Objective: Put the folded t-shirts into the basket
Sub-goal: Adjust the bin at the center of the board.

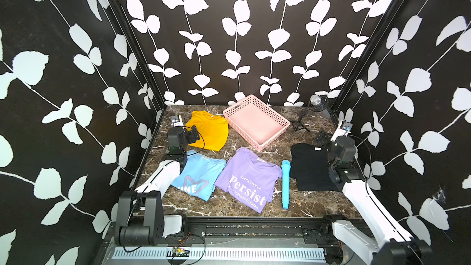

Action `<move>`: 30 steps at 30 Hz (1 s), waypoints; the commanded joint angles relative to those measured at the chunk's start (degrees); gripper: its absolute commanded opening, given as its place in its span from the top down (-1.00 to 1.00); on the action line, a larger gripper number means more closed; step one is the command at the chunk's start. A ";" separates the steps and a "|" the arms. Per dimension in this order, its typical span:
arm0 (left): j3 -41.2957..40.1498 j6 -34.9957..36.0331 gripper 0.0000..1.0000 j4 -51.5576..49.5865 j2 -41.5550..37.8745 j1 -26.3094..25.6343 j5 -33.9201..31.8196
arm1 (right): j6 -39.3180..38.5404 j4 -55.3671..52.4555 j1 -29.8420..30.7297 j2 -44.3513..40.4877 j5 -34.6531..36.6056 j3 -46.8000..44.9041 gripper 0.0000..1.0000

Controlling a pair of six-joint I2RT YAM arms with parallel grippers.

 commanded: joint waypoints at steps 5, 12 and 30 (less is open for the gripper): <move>2.97 -13.67 -0.79 -6.16 2.60 -3.21 12.99 | -7.72 -12.27 20.62 13.58 -11.18 13.46 -0.97; 2.97 -11.01 -0.80 -11.57 2.42 -6.24 11.08 | -17.51 -22.11 28.55 38.85 -19.78 32.25 -0.90; 3.06 -7.42 -0.83 -16.21 2.98 -8.46 9.40 | -27.88 -39.47 28.54 68.54 -17.17 63.22 -0.14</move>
